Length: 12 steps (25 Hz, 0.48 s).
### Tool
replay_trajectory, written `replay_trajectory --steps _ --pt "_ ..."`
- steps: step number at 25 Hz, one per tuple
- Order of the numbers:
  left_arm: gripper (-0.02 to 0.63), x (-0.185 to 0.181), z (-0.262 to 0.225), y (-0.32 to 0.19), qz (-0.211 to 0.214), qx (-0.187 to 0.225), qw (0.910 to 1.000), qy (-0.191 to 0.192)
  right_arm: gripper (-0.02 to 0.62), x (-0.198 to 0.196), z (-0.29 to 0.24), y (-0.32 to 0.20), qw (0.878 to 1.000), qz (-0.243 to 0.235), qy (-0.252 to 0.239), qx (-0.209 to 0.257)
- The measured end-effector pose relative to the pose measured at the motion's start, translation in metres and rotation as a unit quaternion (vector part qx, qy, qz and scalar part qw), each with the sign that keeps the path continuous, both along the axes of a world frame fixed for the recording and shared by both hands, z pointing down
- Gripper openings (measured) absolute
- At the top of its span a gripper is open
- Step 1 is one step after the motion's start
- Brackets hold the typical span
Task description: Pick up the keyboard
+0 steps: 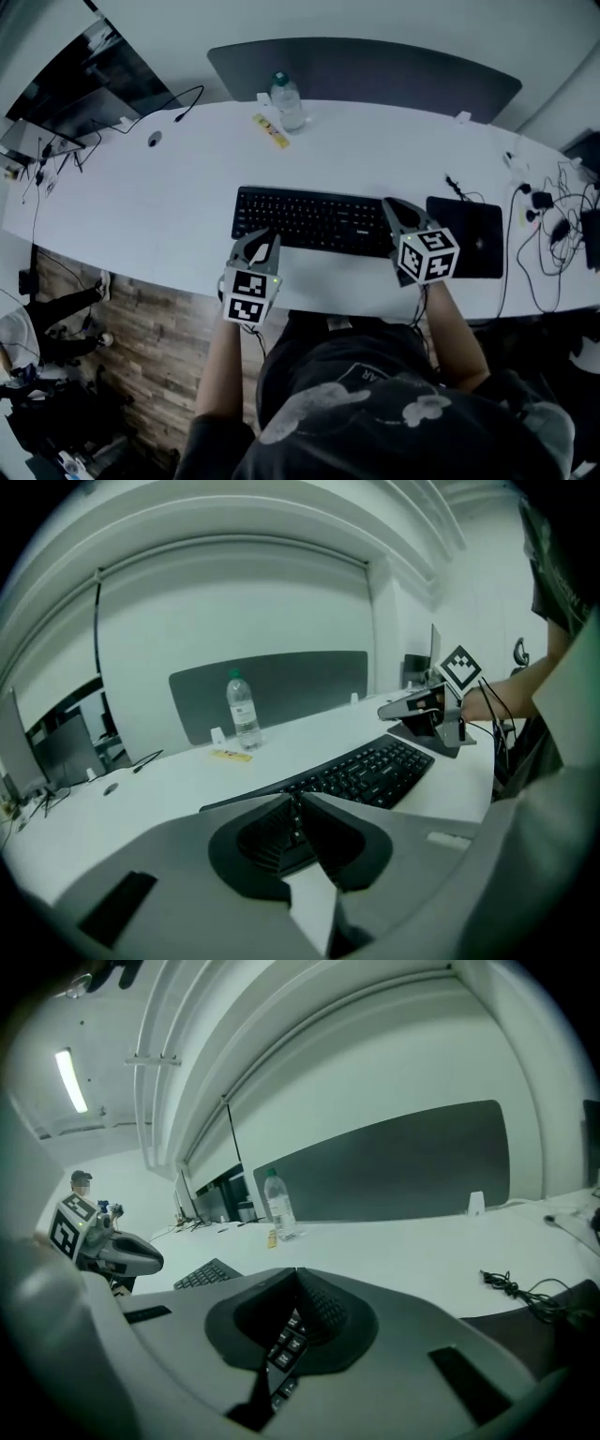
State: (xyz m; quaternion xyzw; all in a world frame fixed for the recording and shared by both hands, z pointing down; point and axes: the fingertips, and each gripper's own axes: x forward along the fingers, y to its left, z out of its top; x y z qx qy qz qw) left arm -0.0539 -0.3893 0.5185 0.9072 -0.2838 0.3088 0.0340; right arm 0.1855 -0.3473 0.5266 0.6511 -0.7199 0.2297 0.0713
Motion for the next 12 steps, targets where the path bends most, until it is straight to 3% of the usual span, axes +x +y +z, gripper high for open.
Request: replay_trajectory --steps 3,7,12 --pt "0.085 0.003 0.009 -0.015 0.066 -0.012 0.9976 -0.020 0.002 0.000 0.000 -0.006 0.999 0.034 0.008 -0.007" --pt "0.202 0.010 0.020 -0.028 0.151 -0.019 0.9871 -0.050 0.002 -0.002 -0.002 -0.013 0.997 0.071 0.014 -0.013" --pt "0.429 0.013 0.040 -0.038 0.265 -0.010 0.9562 -0.124 0.002 -0.002 -0.001 -0.020 0.994 0.101 0.024 -0.022"
